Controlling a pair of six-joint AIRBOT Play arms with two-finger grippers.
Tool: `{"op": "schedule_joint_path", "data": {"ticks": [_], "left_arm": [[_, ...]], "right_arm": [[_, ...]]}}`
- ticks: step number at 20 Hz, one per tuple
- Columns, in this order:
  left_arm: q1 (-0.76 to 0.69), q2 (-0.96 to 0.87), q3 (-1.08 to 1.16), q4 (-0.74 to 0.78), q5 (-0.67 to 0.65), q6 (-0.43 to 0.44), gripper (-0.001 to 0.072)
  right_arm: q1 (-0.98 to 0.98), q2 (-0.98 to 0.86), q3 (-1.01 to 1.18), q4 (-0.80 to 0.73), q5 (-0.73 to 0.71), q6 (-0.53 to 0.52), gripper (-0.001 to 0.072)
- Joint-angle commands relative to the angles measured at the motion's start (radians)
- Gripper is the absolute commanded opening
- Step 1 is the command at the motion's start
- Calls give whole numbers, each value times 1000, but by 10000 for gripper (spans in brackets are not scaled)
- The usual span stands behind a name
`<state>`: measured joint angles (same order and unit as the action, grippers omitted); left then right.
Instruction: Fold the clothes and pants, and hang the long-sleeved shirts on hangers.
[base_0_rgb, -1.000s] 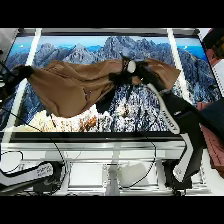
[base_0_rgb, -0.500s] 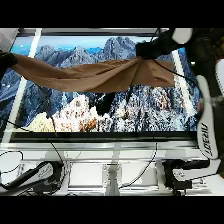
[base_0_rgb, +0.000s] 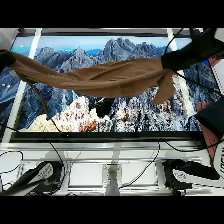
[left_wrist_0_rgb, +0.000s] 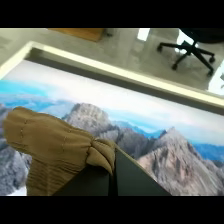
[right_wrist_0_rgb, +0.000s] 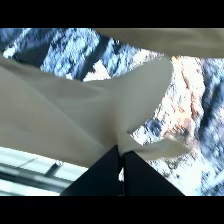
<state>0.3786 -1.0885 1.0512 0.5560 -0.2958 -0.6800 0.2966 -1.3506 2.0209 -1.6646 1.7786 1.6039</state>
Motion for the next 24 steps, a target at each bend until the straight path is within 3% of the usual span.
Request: {"op": "schedule_joint_path", "data": {"ticks": [1, 3, 5, 10, 15, 19, 22, 24], "left_arm": [[3, 5, -19, 32, -69, 0, 27], [4, 5, -33, 61, -84, 0, 26], [3, 5, -47, 73, -111, 0, 27], [-3, -14, -70, 72, -113, 0, 27], [-34, -24, -70, 72, -108, 1, 27], [-10, -24, -70, 111, -114, -27, 25], [34, -24, -71, 381, -209, -312, 25], [60, -29, -71, 654, -375, -464, 25]], "right_arm": [[-14, 34, -2, -89, 57, -73, 8], [-80, 24, -21, -190, 56, -98, 8], [-172, 15, -81, -188, 27, -98, 8], [-342, -56, -281, -122, -342, -95, 8], [-313, -122, -280, -127, -647, -136, 8], [-336, -130, -282, -162, -522, -133, 8], [-372, -134, -346, -133, -267, -132, 8], [-372, -134, -431, -104, -158, -132, 8]]}}
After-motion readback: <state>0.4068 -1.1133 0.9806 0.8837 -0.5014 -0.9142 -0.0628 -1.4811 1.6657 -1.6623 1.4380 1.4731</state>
